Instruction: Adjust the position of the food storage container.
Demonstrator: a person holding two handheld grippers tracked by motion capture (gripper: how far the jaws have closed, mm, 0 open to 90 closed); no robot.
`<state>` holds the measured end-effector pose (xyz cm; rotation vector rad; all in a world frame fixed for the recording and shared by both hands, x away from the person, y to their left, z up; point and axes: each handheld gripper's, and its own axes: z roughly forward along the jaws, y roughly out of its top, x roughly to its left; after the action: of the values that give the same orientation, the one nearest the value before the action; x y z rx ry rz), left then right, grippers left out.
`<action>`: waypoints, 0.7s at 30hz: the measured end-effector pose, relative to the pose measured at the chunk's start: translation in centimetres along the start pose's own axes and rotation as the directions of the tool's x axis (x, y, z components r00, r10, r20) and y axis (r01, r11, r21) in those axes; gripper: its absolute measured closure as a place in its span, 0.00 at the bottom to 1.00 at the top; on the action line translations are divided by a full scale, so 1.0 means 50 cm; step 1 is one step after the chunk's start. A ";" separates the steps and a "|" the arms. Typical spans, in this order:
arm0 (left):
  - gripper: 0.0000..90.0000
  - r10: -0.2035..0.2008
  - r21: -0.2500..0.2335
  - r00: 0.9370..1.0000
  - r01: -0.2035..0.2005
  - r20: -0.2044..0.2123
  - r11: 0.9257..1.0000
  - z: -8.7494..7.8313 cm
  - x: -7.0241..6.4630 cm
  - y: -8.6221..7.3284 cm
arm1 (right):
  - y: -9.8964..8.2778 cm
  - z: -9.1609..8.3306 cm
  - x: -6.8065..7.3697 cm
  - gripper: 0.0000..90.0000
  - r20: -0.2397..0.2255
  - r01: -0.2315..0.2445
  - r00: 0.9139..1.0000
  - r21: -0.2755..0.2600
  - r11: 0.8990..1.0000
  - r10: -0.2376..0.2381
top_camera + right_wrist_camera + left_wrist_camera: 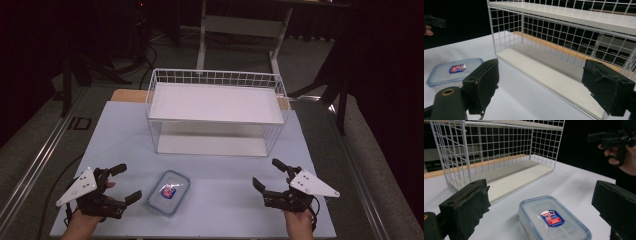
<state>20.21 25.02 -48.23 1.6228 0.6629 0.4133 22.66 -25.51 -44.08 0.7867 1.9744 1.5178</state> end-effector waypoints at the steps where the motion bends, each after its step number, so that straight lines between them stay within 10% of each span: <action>1: 0.02 -0.007 0.003 1.000 0.007 -0.019 1.000 0.001 -0.002 0.003 | 0.000 0.000 0.003 0.16 0.005 0.007 1.000 -0.001 1.000 -0.007; 9: 0.02 -0.052 -0.003 0.999 0.052 0.002 0.999 0.001 -0.007 0.027 | 0.002 0.000 0.005 0.15 0.001 -0.001 1.000 -0.005 1.000 0.001; 14: 0.04 -0.009 0.053 0.998 0.005 0.065 0.999 -0.004 -0.003 0.029 | 0.003 -0.001 0.006 0.15 0.001 -0.008 1.000 -0.009 1.000 0.008; 18: 0.19 -0.003 0.164 0.999 -0.006 0.053 0.987 -0.007 0.000 0.006 | 0.005 -0.001 0.010 0.15 0.001 -0.001 1.000 -0.018 1.000 0.001; 21: 0.51 0.003 0.256 0.997 -0.022 0.074 0.967 -0.021 0.011 -0.014 | 0.005 0.001 0.011 0.15 -0.009 -0.005 1.000 -0.021 1.000 0.005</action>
<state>19.87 26.22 -48.79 1.8791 0.6715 0.2837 22.37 -25.04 -43.89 0.7778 1.9610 1.5447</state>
